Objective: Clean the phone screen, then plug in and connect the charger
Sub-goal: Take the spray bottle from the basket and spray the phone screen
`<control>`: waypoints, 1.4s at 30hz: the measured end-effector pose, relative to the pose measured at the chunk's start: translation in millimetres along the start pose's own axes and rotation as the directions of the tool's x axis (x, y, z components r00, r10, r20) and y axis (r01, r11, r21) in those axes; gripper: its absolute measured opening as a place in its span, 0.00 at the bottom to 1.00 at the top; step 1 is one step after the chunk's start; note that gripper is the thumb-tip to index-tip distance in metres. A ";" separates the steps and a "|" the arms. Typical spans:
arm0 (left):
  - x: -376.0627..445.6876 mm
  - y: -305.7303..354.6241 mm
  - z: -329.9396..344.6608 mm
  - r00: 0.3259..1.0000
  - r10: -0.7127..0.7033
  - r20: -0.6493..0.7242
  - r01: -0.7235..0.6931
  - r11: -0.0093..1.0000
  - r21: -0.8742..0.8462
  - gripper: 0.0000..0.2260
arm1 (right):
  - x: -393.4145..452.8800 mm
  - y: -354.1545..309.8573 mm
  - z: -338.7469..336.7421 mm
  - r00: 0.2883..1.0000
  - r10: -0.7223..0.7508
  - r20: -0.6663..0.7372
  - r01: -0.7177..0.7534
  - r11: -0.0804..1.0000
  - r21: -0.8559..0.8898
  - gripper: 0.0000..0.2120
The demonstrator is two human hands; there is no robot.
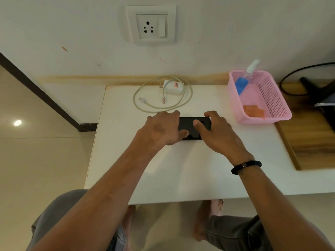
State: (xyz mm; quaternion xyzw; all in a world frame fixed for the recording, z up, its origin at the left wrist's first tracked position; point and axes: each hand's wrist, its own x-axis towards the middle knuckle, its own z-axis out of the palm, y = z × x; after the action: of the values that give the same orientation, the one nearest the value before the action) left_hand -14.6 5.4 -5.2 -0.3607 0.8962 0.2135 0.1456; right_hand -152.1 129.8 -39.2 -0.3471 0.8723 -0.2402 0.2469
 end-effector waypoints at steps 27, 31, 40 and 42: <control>9.3 35.0 -7.9 0.952 0.112 -0.284 -0.164 0.972 -0.169 0.26 | 101.4 45.2 -71.9 0.899 -0.182 -0.399 0.183 0.982 -0.037 0.23; 7.1 32.7 -8.9 0.951 0.100 -0.293 -0.159 0.970 -0.183 0.26 | 105.6 48.9 -72.9 0.895 -0.178 -0.409 0.180 0.983 -0.033 0.23; 6.3 31.9 -14.2 0.934 0.077 -0.350 -0.178 0.948 -0.266 0.24 | 99.3 49.9 -78.1 0.809 -0.227 -0.543 0.253 0.967 -0.028 0.16; 6.7 31.0 -14.3 0.924 0.076 -0.374 -0.192 0.939 -0.285 0.23 | 98.3 51.4 -78.1 0.781 -0.215 -0.587 0.243 0.970 -0.033 0.15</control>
State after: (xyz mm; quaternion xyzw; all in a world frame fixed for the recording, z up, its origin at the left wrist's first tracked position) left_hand -42.8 14.6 13.0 -0.3492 0.8845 0.2947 -0.0944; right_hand -286.4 111.1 -35.9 -0.3538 0.8514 -0.3830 -0.0572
